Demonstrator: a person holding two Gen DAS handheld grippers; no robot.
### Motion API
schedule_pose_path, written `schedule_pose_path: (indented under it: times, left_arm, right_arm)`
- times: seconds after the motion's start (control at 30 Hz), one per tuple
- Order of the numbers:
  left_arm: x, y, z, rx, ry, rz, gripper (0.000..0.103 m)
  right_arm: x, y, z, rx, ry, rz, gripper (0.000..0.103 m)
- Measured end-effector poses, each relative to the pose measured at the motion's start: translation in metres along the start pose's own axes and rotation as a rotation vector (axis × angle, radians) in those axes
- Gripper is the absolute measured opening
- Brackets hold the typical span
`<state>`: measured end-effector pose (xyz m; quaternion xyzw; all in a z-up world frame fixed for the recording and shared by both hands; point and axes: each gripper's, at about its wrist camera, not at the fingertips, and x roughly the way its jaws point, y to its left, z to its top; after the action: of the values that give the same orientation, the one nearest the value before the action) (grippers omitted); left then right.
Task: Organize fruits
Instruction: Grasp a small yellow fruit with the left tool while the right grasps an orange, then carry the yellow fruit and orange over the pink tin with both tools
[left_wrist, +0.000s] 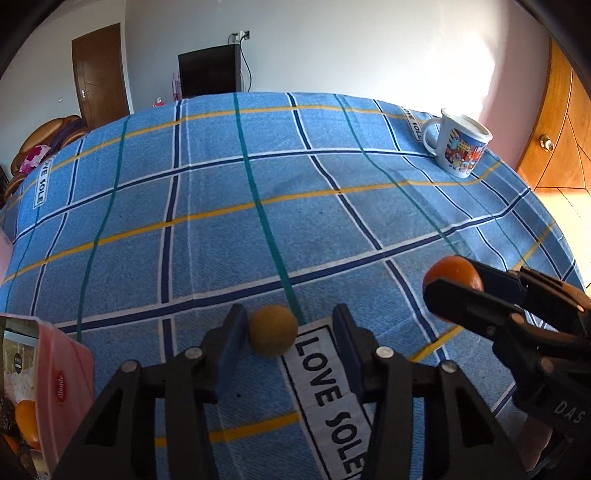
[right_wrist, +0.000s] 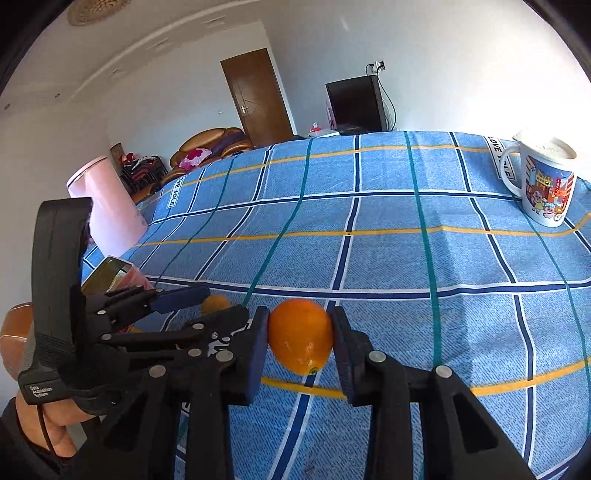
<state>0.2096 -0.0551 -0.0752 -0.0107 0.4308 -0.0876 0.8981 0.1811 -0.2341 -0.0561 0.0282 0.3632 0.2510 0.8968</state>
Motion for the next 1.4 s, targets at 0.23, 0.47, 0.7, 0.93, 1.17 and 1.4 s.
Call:
schedule_pose_path:
  times: [0.23, 0.47, 0.7, 0.93, 1.17, 1.4]
  left_arm:
    - [-0.008, 0.004, -0.002, -0.021, -0.035, -0.038, 0.027]
    - [-0.028, 0.013, -0.007, -0.054, -0.124, -0.053, 0.027]
    - [-0.05, 0.017, -0.013, -0.068, -0.229, -0.047, 0.027]
    - [-0.063, 0.015, -0.018, -0.053, -0.29, -0.017, 0.027]
    - [-0.073, 0.008, -0.023, -0.018, -0.334, 0.018, 0.027]
    - [-0.081, 0.003, -0.027, 0.005, -0.375, 0.045, 0.027]
  right_arm:
    - [-0.004, 0.002, -0.001, -0.012, -0.022, -0.003, 0.035]
    - [-0.013, 0.006, -0.002, -0.027, -0.066, 0.006, 0.035]
    - [-0.021, 0.012, -0.003, -0.061, -0.111, 0.02, 0.035]
    - [-0.027, 0.017, -0.005, -0.09, -0.151, 0.018, 0.035]
    - [-0.032, 0.017, -0.006, -0.098, -0.178, 0.018, 0.035]
    - [-0.037, 0.021, -0.008, -0.118, -0.211, 0.014, 0.035]
